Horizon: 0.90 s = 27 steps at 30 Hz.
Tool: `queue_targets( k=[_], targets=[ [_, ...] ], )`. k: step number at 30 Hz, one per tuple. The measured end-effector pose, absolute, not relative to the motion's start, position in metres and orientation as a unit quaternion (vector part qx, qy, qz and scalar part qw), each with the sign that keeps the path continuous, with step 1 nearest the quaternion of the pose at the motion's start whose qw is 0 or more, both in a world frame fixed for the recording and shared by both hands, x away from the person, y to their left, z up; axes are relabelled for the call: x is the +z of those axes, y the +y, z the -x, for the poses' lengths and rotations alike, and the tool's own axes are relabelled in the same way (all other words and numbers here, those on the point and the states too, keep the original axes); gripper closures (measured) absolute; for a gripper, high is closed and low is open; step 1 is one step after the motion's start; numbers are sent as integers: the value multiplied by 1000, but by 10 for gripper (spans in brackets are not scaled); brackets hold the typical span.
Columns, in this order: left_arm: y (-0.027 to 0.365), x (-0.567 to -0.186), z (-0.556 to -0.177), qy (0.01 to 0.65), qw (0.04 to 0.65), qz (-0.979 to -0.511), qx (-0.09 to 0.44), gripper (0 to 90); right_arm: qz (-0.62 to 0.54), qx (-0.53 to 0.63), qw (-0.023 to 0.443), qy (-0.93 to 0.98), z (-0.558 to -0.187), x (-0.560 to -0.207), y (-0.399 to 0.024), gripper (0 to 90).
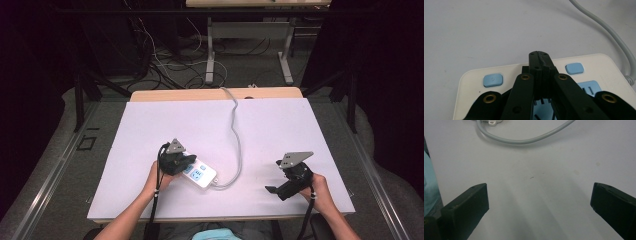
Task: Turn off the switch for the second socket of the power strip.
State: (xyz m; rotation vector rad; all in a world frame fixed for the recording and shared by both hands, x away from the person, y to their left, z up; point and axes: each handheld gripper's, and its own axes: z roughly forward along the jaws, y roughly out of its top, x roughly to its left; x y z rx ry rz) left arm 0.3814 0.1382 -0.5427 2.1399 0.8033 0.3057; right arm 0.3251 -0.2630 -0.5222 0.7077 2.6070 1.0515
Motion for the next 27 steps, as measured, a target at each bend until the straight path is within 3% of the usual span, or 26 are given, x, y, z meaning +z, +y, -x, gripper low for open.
queue_targets(
  k=[27],
  targets=[
    [135,-542,-380,320,402,-848,132,900,-240,359,127,893,-325,-522,-263,13]
  ],
)
